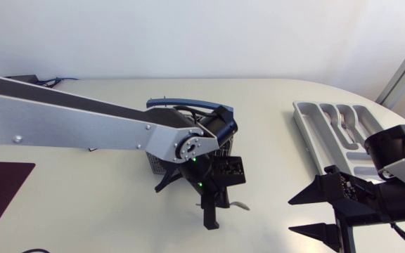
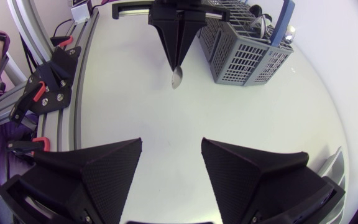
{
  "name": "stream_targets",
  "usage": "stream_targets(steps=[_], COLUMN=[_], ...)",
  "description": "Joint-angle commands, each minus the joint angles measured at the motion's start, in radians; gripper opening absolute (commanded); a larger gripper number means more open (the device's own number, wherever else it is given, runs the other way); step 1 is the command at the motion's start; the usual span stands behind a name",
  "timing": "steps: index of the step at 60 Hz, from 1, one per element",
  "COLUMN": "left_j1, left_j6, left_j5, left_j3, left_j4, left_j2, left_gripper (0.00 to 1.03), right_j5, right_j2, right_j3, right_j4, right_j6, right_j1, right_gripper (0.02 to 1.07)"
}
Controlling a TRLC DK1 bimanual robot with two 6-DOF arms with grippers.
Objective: Transfer all utensils from the basket to the drawer tray.
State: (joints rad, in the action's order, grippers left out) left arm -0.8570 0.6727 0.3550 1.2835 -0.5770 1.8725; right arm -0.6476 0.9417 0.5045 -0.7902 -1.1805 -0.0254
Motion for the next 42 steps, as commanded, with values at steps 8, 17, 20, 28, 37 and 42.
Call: stream_targets(steps=[8,17,20,28,37,42], left_j1=[0.029,0.032,0.024,0.016,0.016,0.018], left_j6=[-0.137,-0.249,-0.280,-0.403,-0.545,-0.607], left_j5=[0.104,0.147,0.150,0.164,0.229,0.282], left_j3=[-0.016,-0.023,-0.026,-0.029,-0.029,-0.029], left_j4=[0.088,0.190,0.216,0.312,0.407,0.450], left_j2=[-0.110,-0.145,-0.157,-0.196,-0.222,-0.236], left_gripper=[0.03,0.03,0.03,0.03,0.03,0.03], right_j5=[-0.049,-0.061,-0.064,-0.099,-0.150,-0.173], right_j2=[-0.034,-0.038,-0.038,-0.034,0.008,0.037], right_j3=[0.029,0.039,0.043,0.063,0.094,0.117], right_j4=[-0.009,0.069,0.106,0.197,0.302,0.356], right_j6=[0.088,0.203,0.252,0.372,0.502,0.568], right_j1=[-0.013,-0.056,-0.079,-0.108,-0.113,-0.113], right_gripper=[0.72,0.72,0.72,0.72,0.72,0.72])
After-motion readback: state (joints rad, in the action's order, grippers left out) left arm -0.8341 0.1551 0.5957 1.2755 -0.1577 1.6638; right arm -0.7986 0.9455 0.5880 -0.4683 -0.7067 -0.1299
